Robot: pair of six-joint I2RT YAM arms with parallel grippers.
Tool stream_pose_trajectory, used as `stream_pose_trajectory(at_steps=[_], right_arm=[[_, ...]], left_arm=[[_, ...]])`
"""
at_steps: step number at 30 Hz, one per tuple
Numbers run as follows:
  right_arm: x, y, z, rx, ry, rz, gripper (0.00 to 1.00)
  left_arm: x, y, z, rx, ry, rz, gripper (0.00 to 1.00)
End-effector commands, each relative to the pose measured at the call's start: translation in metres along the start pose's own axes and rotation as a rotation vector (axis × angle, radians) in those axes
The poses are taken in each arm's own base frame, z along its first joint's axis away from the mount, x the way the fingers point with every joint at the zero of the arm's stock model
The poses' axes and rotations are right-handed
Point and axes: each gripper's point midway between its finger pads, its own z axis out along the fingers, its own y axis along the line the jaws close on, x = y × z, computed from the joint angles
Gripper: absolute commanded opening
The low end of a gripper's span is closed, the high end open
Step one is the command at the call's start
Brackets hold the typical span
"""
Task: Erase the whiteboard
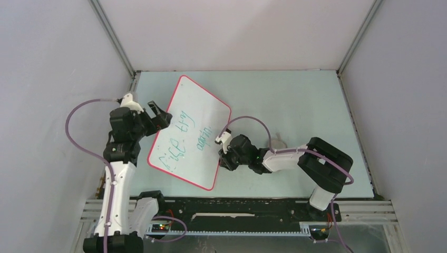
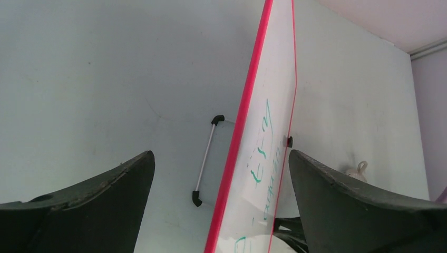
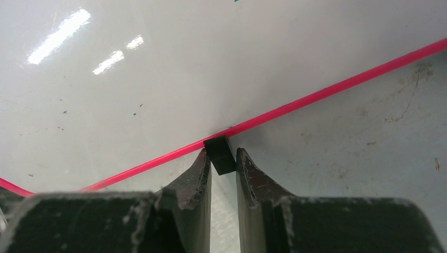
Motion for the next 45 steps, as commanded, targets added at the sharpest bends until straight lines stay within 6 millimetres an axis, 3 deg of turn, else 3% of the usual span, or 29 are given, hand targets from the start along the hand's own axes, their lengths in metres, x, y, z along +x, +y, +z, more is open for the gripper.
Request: stream_pose_trajectory(at_steps=[1, 5, 12, 21, 25, 28, 33, 38, 42, 45], right_arm=[[0.1, -0.023, -0.031, 0.093, 0.335, 0.128, 0.0], [0.101, -0.027, -0.032, 0.105, 0.333, 0.145, 0.0], [0.098, -0.027, -0.029, 0.098, 0.307, 0.146, 0.0], [0.086, -0.017, -0.03, 0.058, 0.275, 0.124, 0.0], [0.083, -0.02, -0.03, 0.077, 0.27, 0.128, 0.0], [0.077, -0.021, -0.033, 0.111, 0.268, 0.133, 0.15], [0.049, -0.021, -0.04, 0.182, 0.233, 0.122, 0.43], [0.017, -0.046, -0.069, 0.359, 0.162, 0.207, 0.63], [-0.01, -0.06, -0.115, 0.495, 0.082, 0.283, 0.66], [-0.014, -0.08, -0.148, 0.634, 0.016, 0.475, 0.66]], left_arm=[[0.0, -0.008, -0.002, 0.074, -0.043, 0.024, 0.99], [0.008, 0.004, 0.005, 0.038, -0.017, 0.014, 0.88], [0.016, 0.004, 0.008, 0.064, 0.002, -0.006, 0.66], [0.024, 0.005, 0.009, 0.066, 0.034, 0.038, 0.54], [0.027, 0.005, 0.008, 0.052, 0.041, 0.06, 0.44], [0.028, 0.005, 0.008, 0.05, 0.043, 0.075, 0.39], [0.032, 0.003, 0.008, 0.06, 0.051, 0.08, 0.34], [0.034, 0.0, 0.008, 0.065, 0.057, 0.091, 0.36], [0.035, -0.001, 0.007, 0.061, 0.062, 0.096, 0.37], [0.038, 0.001, 0.006, 0.033, 0.077, 0.107, 0.37]])
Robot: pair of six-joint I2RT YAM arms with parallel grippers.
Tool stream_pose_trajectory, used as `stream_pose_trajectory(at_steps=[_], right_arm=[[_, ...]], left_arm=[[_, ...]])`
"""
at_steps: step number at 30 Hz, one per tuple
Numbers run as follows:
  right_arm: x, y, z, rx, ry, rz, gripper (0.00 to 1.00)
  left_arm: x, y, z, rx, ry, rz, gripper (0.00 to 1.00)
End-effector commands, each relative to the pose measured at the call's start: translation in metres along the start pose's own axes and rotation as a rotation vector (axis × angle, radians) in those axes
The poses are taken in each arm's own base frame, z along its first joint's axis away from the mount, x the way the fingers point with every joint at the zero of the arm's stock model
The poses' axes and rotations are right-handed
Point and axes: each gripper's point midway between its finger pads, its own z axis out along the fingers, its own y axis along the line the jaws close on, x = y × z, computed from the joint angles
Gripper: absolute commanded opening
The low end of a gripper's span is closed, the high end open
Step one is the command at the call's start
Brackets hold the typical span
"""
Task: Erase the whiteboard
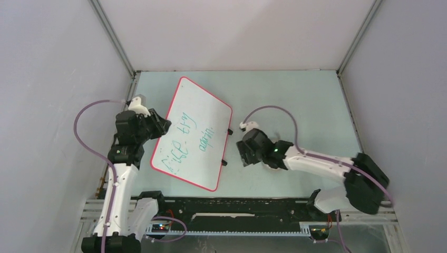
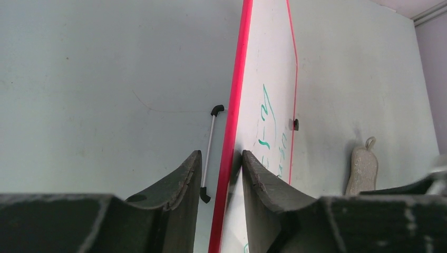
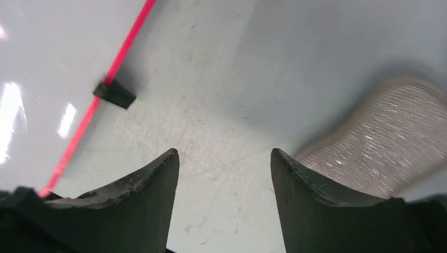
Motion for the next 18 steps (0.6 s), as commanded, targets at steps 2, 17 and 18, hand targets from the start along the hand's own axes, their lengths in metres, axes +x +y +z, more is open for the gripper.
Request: stream_pose_trajectory(at_steps=[2, 17, 18], right_arm=[[-0.024, -0.055, -0.048, 0.272, -0.118, 0.43, 0.63], [-0.009, -0.112, -0.057, 0.544, -0.152, 0.554, 0.95], [-0.007, -0.115, -0.053, 0.548, -0.132, 0.552, 0.94]], left_arm=[[0.011, 0.006, -0.002, -0.054, 0.048, 0.043, 0.37], [0.014, 0.005, -0.003, -0.069, 0.06, 0.096, 0.39], [0.014, 0.005, -0.003, -0.068, 0.06, 0.096, 0.39]])
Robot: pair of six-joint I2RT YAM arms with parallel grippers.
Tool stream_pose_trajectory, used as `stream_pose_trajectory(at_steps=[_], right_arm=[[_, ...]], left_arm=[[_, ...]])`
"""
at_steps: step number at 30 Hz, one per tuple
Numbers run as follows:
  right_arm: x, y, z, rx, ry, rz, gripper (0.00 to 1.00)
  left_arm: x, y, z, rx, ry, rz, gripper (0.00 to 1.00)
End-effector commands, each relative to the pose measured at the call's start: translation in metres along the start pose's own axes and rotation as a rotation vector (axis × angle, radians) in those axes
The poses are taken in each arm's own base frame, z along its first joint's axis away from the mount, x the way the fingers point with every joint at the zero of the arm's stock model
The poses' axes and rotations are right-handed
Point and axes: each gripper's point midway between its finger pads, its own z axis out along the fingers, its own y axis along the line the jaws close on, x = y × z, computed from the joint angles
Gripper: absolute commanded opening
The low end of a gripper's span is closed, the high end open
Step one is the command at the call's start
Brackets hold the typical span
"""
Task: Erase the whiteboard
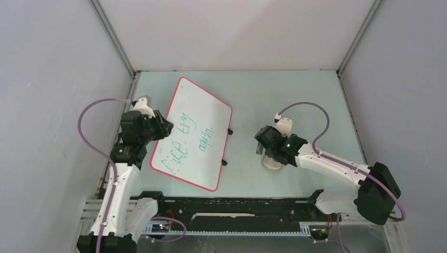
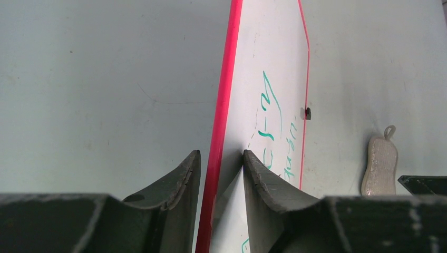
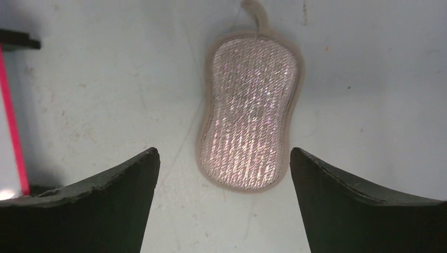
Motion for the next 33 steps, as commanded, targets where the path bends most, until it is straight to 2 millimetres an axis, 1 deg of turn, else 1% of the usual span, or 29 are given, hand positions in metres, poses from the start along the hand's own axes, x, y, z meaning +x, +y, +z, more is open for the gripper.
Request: stream_pose_trajectory(at_steps=[1, 2, 8, 9, 10, 12, 16, 18, 23, 26, 29, 31, 33], right_arm=[[-0.009, -0.015, 0.017, 0.092, -0.016, 0.019, 0.9], [-0.007, -0.014, 0.022, 0.095, 0.0, 0.007, 0.86], [-0.004, 0.005, 0.046, 0.034, 0.028, -0.048, 0.63], [-0.004, 0.007, 0.049, 0.026, 0.034, -0.046, 0.57], [-0.003, 0.008, 0.053, 0.024, 0.041, -0.043, 0.53], [-0.001, 0.01, 0.058, 0.024, 0.048, -0.041, 0.54], [0.009, 0.007, 0.066, 0.063, 0.064, -0.039, 0.63], [0.015, 0.004, 0.072, 0.087, 0.079, -0.035, 0.64], [0.029, 0.002, 0.084, 0.124, 0.111, -0.013, 0.56], [0.041, -0.001, 0.091, 0.163, 0.122, -0.013, 0.54], [0.053, -0.002, 0.099, 0.194, 0.126, -0.038, 0.48], [0.062, -0.003, 0.104, 0.213, 0.131, -0.06, 0.39], [0.065, -0.004, 0.104, 0.216, 0.139, -0.062, 0.24]], left_arm=[[0.002, 0.005, -0.005, -0.031, 0.02, 0.035, 0.38], [0.002, 0.004, -0.005, -0.027, 0.018, 0.035, 0.38], [0.0, -0.001, -0.006, 0.004, 0.007, 0.04, 0.38], [0.0, -0.002, -0.007, 0.009, 0.004, 0.042, 0.38], [0.0, -0.002, -0.007, 0.01, 0.003, 0.043, 0.38], [0.001, -0.001, -0.008, 0.002, -0.001, 0.045, 0.37], [0.001, 0.003, -0.009, -0.015, -0.01, 0.047, 0.36], [0.0, 0.002, -0.01, -0.014, -0.012, 0.046, 0.35], [0.001, 0.003, -0.01, -0.015, -0.012, 0.046, 0.35], [0.001, 0.004, -0.01, -0.022, -0.014, 0.046, 0.35], [0.0, 0.004, -0.011, -0.025, -0.02, 0.047, 0.35], [0.0, 0.004, -0.011, -0.025, -0.021, 0.047, 0.35], [0.001, 0.005, -0.011, -0.027, -0.021, 0.047, 0.35]])
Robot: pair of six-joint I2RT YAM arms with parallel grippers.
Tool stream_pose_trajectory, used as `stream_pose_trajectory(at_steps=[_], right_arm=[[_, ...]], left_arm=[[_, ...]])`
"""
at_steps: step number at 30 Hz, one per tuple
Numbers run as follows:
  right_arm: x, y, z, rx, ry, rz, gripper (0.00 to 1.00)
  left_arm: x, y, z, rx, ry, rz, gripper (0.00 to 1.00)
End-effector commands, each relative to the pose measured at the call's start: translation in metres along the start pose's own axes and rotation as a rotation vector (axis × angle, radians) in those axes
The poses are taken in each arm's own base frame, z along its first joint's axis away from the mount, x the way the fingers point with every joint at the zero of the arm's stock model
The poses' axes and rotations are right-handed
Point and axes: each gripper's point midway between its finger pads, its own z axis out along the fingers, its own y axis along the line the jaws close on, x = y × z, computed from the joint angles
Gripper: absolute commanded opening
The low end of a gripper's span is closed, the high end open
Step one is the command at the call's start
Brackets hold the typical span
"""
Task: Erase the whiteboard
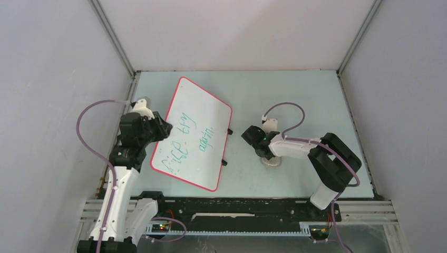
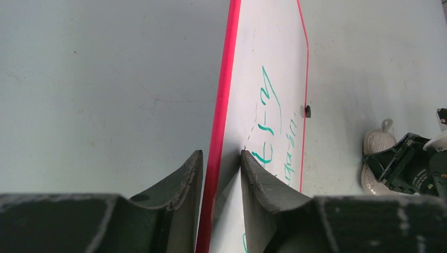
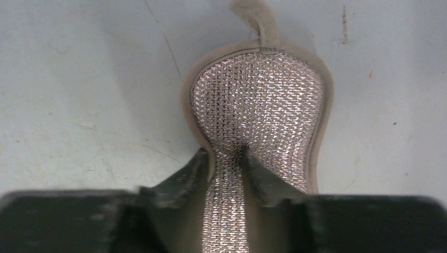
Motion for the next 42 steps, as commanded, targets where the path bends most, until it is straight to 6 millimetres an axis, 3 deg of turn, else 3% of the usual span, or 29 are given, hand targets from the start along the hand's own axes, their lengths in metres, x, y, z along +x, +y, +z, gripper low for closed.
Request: stream_pose_trajectory(at_steps=[1, 3, 10, 15, 20, 26, 29, 34, 38, 42], right_arm=[[0.034, 0.001, 0.017, 0.023, 0.08, 0.007, 0.17], [0.028, 0.002, 0.012, 0.006, 0.063, 0.01, 0.0], [-0.016, 0.013, -0.029, -0.183, -0.079, 0.009, 0.0], [-0.035, 0.036, -0.065, -0.425, -0.155, -0.044, 0.0], [-0.048, 0.094, -0.122, -0.803, -0.271, -0.193, 0.0], [-0.066, 0.158, -0.194, -1.084, -0.346, -0.225, 0.0], [-0.07, 0.19, -0.221, -1.13, -0.358, -0.272, 0.0], [-0.066, 0.235, -0.285, -1.275, -0.396, -0.32, 0.0], [-0.044, 0.263, -0.326, -1.367, -0.409, -0.385, 0.0], [-0.015, 0.284, -0.348, -1.435, -0.372, -0.443, 0.0]], left_arm=[[0.001, 0.005, -0.003, -0.025, -0.009, 0.034, 0.35], [0.001, 0.005, -0.003, -0.025, -0.009, 0.034, 0.35], [0.0, 0.007, -0.004, -0.036, -0.013, 0.036, 0.34], [-0.003, 0.01, -0.009, -0.067, -0.018, 0.043, 0.35], [-0.002, 0.016, -0.015, -0.103, -0.029, 0.06, 0.34], [-0.003, 0.016, -0.013, -0.094, -0.053, 0.072, 0.3], [-0.002, 0.015, -0.011, -0.087, -0.048, 0.079, 0.26], [-0.001, 0.014, -0.009, -0.075, -0.041, 0.087, 0.16], [0.001, 0.014, -0.008, -0.071, -0.038, 0.088, 0.03], [0.002, 0.014, -0.007, -0.07, -0.034, 0.087, 0.0]])
